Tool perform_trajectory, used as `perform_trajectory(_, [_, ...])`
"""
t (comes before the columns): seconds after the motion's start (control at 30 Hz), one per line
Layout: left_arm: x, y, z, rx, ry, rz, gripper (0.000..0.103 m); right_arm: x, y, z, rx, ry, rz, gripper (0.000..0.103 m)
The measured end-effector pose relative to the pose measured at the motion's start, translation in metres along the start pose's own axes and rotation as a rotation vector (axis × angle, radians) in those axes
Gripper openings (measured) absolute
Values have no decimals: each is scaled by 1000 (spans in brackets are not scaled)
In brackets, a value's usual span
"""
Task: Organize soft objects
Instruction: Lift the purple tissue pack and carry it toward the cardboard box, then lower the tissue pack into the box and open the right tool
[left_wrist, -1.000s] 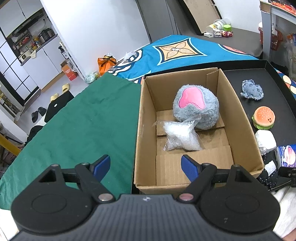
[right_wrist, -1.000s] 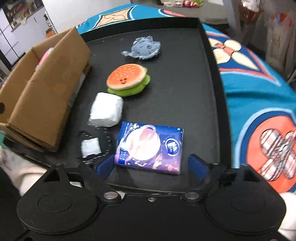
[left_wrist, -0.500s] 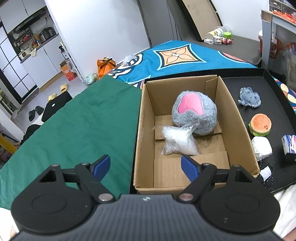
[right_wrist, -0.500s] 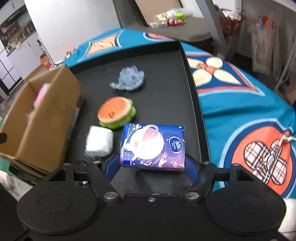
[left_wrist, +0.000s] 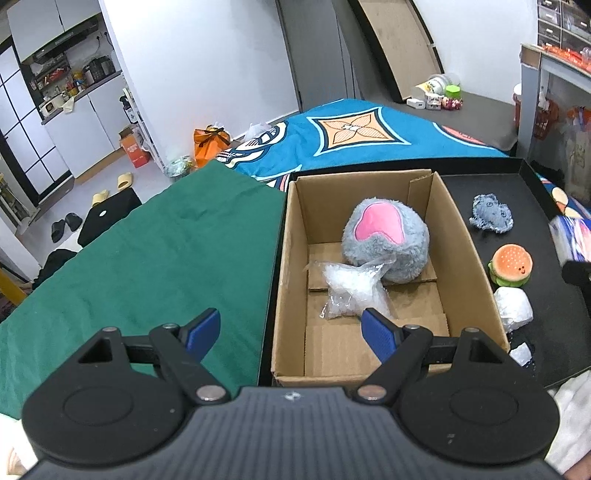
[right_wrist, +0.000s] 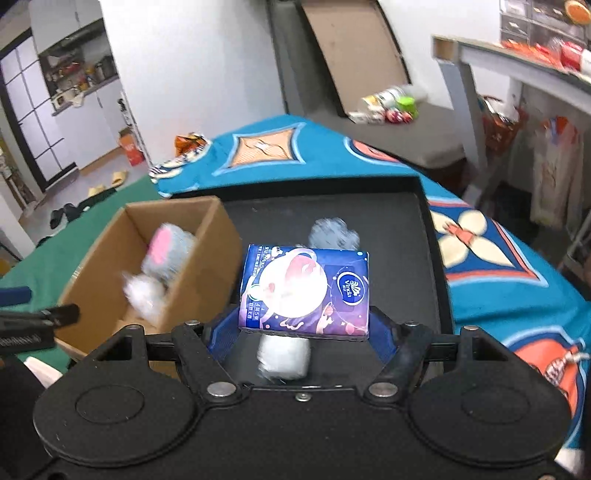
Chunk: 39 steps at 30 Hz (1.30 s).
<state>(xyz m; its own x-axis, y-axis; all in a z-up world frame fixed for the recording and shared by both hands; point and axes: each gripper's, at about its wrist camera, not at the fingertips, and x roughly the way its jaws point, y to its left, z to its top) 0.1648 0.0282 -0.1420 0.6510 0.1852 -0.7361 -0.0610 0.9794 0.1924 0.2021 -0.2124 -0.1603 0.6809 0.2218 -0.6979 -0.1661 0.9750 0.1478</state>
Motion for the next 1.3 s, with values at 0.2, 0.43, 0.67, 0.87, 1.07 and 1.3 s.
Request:
perform_trajectory(0.2, [1, 4, -1, -19, 1, -25, 82, -4, 29, 16, -52, -22, 35, 70])
perform_trajectory(0.43, [5, 16, -2, -73, 13, -55, 76, -1, 59, 26, -88, -18, 66, 71])
perform_trajectory(0.67, [10, 22, -4, -119, 47, -111, 57, 6, 89, 30, -108, 2, 89, 71])
perform_trajectory(0.87, [19, 23, -7, -119, 91, -137, 34, 13, 111, 36, -90, 27, 129, 71])
perform_trajectory(1.07, [23, 30, -9, -147, 107, -162, 21, 21, 124, 38, -52, 56, 164, 71])
perform_trajectory(1.3, [26, 37, -10, -183, 115, -180, 18, 33, 125, 35, 79, 139, 273, 80])
